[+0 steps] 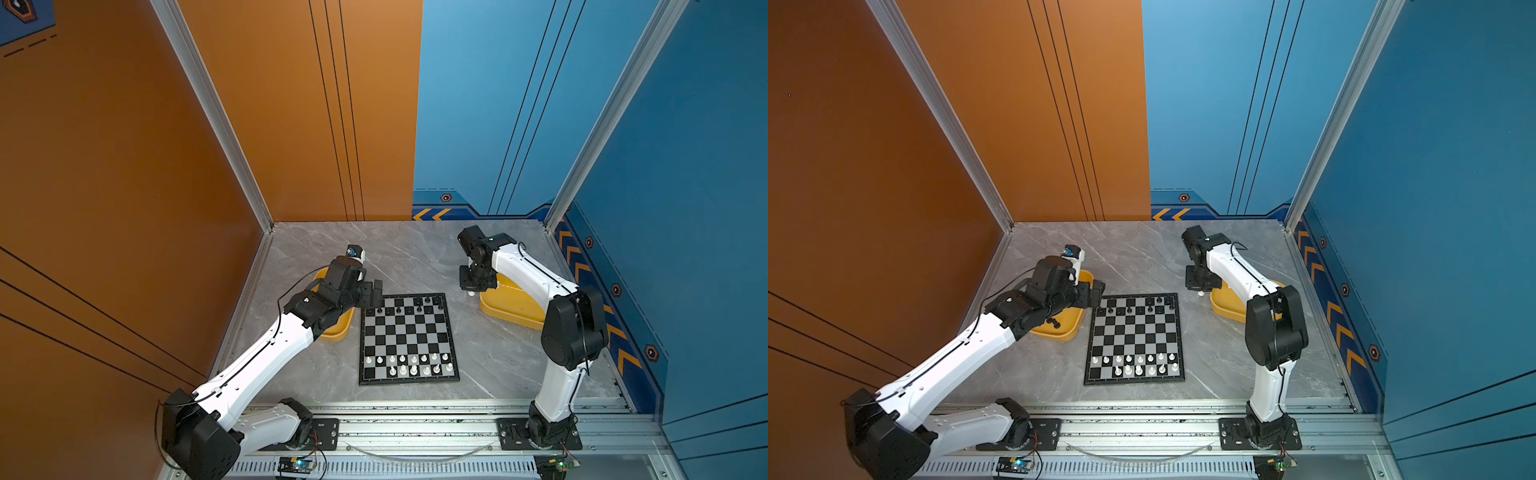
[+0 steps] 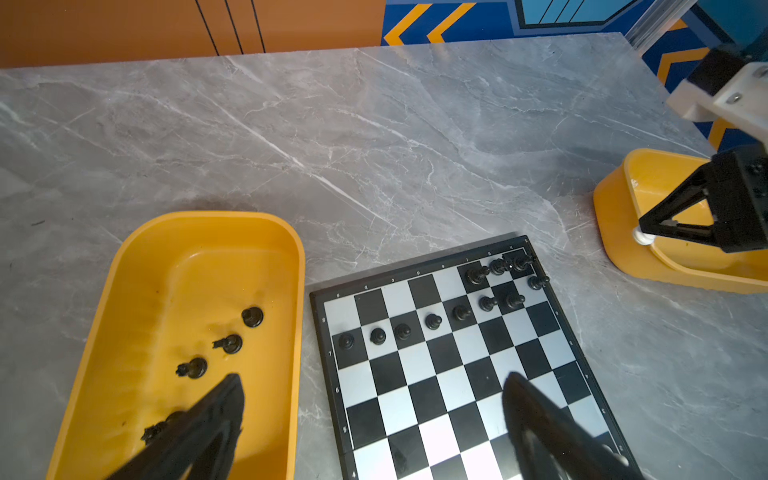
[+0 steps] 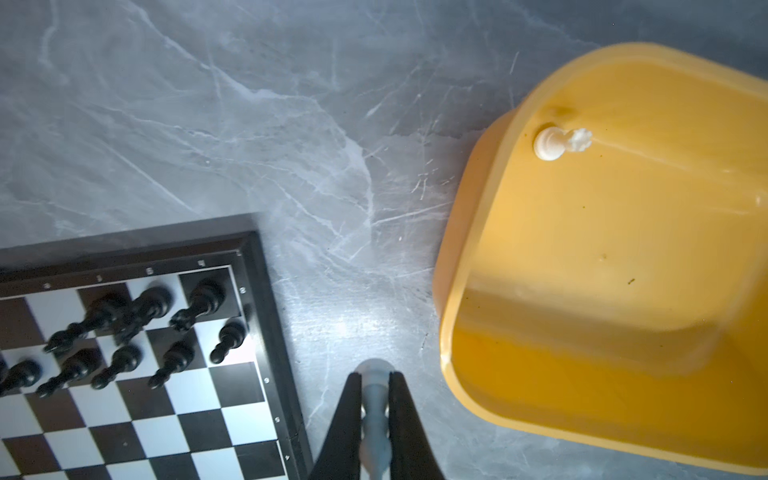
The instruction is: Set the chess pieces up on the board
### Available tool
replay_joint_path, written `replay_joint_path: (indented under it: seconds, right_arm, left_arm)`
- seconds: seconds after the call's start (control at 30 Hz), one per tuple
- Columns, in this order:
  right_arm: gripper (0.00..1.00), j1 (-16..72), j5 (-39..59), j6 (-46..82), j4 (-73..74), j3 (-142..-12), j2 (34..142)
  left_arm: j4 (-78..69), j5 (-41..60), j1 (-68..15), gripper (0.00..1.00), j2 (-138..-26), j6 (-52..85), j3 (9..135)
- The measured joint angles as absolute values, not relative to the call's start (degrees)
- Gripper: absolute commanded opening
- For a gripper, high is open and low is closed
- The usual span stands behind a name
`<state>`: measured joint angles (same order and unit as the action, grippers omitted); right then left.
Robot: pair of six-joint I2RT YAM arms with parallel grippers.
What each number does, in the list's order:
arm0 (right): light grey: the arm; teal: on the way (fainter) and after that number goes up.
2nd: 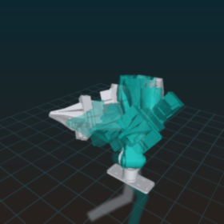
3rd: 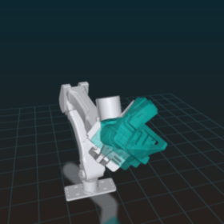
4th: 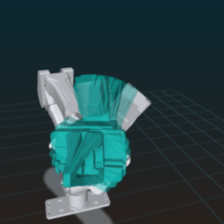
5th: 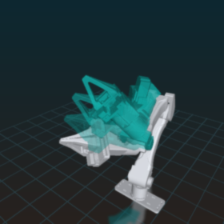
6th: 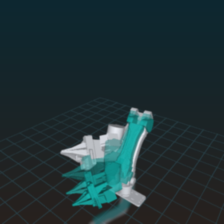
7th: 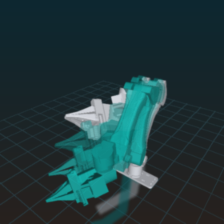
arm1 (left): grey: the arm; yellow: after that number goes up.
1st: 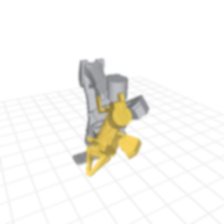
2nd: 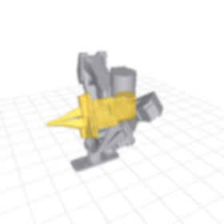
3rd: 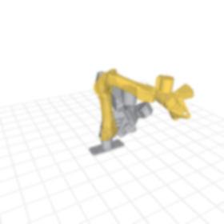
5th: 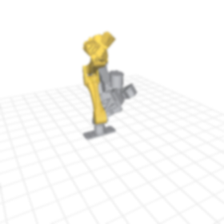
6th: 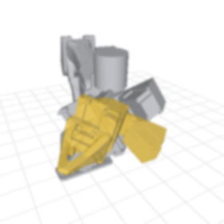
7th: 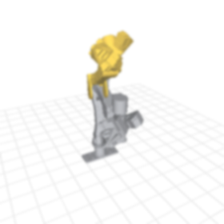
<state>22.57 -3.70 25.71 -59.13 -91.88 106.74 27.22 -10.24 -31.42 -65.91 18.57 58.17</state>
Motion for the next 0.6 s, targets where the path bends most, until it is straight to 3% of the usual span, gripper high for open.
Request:
replay_joint_path:
  seconds: [0.6]
  right_arm:
    - [0.08,53.9,-3.2,35.6,-59.4,-91.8,102.4]
  left_arm:
    - [31.1,-6.9,-23.2,0.98,-54.5,21.5,49.5]
